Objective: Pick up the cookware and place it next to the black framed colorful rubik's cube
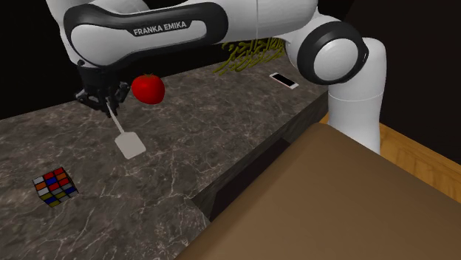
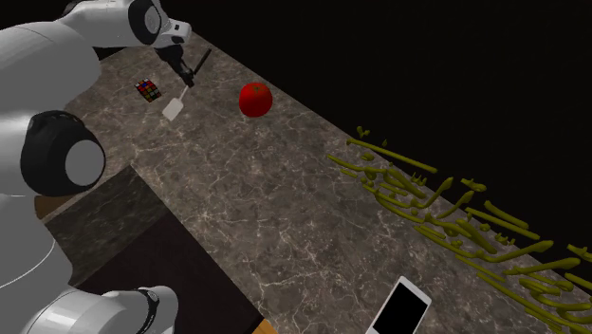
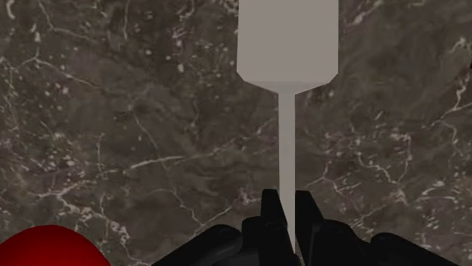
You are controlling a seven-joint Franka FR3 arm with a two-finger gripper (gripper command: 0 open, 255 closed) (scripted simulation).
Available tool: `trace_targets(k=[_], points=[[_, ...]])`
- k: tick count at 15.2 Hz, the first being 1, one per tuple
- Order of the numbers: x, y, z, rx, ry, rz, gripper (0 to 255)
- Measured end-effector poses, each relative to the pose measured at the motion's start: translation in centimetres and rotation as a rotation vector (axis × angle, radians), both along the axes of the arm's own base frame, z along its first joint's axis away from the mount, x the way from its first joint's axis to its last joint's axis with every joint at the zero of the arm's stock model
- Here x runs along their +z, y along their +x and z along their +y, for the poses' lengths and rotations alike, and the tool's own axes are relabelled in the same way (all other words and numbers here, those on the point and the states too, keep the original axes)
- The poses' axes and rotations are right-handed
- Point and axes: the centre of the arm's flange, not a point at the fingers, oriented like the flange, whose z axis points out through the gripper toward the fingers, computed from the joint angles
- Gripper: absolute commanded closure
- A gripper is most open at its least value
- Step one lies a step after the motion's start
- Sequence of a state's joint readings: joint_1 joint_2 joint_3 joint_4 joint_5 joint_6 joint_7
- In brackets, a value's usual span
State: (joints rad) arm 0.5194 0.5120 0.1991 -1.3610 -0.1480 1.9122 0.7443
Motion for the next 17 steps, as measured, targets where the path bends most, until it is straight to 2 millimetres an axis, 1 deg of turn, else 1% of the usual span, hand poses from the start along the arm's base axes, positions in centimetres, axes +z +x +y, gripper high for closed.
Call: trace_targets(k=[13,15,17], points=[[-6.8,-0.1,-0.1,0.0,0.0,0.0,255],[-7.8,-0.1,-0.1,0.0,0.0,0.0,255],[-8.3,-0.1,-0.1,0.0,0.0,0.0,255]])
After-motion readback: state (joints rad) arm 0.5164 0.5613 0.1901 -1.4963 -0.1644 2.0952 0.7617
